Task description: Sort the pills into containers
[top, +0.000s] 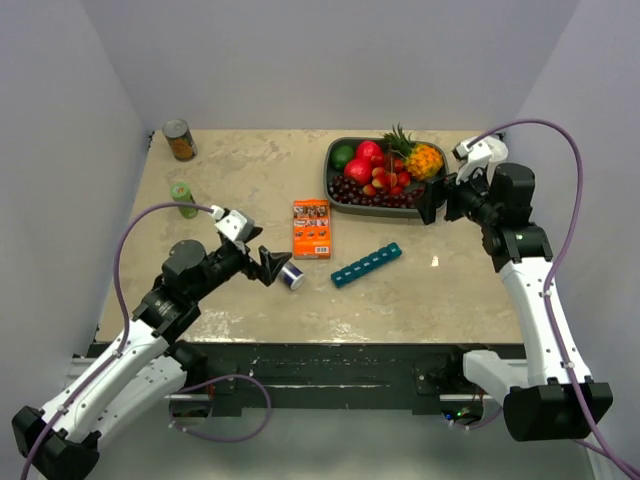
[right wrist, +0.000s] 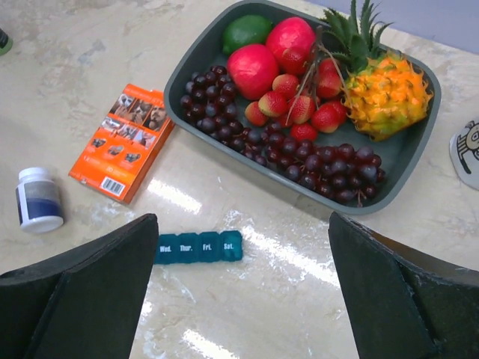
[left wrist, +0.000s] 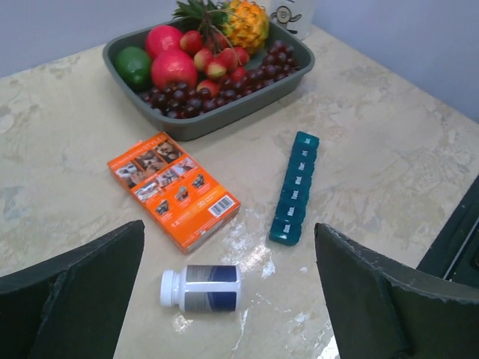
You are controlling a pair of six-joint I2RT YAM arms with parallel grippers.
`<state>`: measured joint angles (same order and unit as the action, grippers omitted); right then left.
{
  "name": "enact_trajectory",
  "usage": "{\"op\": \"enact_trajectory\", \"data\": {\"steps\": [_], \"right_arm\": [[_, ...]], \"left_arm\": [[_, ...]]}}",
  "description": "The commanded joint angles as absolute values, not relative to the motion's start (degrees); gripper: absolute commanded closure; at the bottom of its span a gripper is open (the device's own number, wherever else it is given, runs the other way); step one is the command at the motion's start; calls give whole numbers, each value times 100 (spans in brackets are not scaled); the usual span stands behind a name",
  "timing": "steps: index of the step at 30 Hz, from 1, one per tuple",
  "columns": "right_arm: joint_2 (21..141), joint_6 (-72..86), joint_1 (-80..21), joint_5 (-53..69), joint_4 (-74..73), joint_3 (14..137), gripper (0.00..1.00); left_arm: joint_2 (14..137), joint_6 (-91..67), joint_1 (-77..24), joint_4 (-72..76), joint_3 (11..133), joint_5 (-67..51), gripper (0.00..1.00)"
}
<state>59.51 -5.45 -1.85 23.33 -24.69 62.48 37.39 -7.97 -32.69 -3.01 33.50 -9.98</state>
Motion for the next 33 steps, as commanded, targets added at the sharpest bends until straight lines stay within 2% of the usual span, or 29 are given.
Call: {"op": "enact_trajectory", "data": {"steps": [1, 4, 5, 7, 8, 12, 16, 22, 33], "right_arm": [[5967, -850, -184, 2651, -2021, 6135, 1], [6222, -2701, -185, 4074, -2564, 6012, 1], [6379, -3882, -185, 4452, -3062, 5977, 1], [6503, -4681, -211, 5077, -3216, 5688, 1], [6626, -5372, -237, 5150, -3286, 5591, 1], [6951, -6485, -518, 4712, -3164, 5160, 1], [7066, -6610, -563, 4386, -2884, 4975, 1], [6689, -5871, -563, 4492, -1986, 4404, 1], [6715, -5581, -194, 4535, -2004, 4430, 1]], "left_arm": [[4191, -730, -3270, 552, 3209, -2088, 1], [4543, -475, -3287, 1124, 2998, -2635, 1], [4727, -388, -3287, 1264, 2962, -2715, 1], [4921, -151, -3444, 1467, 3006, -2908, 1], [5122, 347, -3576, 1546, 2997, -2909, 1], [5930, 1343, -4306, 1670, 3084, -2566, 0], [7177, 1792, -4552, 1679, 3497, -2260, 0], [8645, 2188, -4790, 1758, 4253, -1882, 5], [10291, 2435, -5221, 1653, 5527, -1214, 14]]}}
